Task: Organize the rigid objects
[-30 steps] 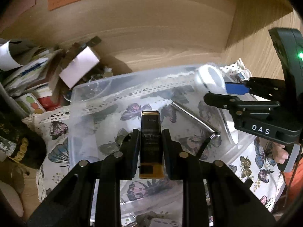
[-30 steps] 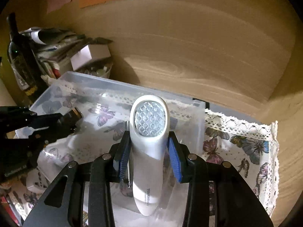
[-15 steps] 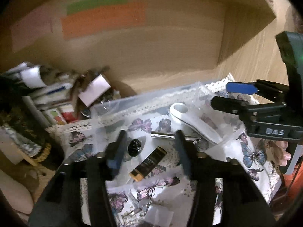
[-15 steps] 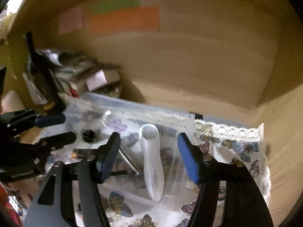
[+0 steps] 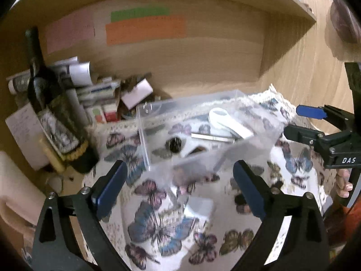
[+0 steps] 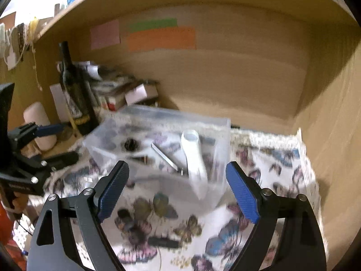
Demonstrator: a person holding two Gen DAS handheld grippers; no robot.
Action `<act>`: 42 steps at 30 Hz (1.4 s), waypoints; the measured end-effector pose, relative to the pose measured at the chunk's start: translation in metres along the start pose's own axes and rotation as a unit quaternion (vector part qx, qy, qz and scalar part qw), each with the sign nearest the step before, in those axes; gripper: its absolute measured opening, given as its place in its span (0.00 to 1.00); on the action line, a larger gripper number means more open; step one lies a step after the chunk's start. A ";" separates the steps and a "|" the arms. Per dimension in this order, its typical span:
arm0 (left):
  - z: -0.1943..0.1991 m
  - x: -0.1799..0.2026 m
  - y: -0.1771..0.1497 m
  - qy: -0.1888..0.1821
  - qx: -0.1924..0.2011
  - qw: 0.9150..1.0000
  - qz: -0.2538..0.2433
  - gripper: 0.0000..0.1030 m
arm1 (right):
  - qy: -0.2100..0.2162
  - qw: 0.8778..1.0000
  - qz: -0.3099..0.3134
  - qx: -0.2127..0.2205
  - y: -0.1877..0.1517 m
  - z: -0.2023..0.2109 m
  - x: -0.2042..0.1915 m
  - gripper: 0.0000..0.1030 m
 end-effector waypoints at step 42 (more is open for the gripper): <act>0.003 0.008 -0.021 -0.049 -0.004 0.999 0.019 0.36 | -0.003 1.000 -0.026 0.004 -0.032 0.000 0.001 0.40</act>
Point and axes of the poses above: each gripper's, at about its wrist camera, not at the fingertips, and z roughly against the way its jaws point, x to its right, y to its top, the point moved 7 cm from there along -z, roughly the way its jaws point, and after that the axes turned 12 degrees about y, right-handed, at the moved point
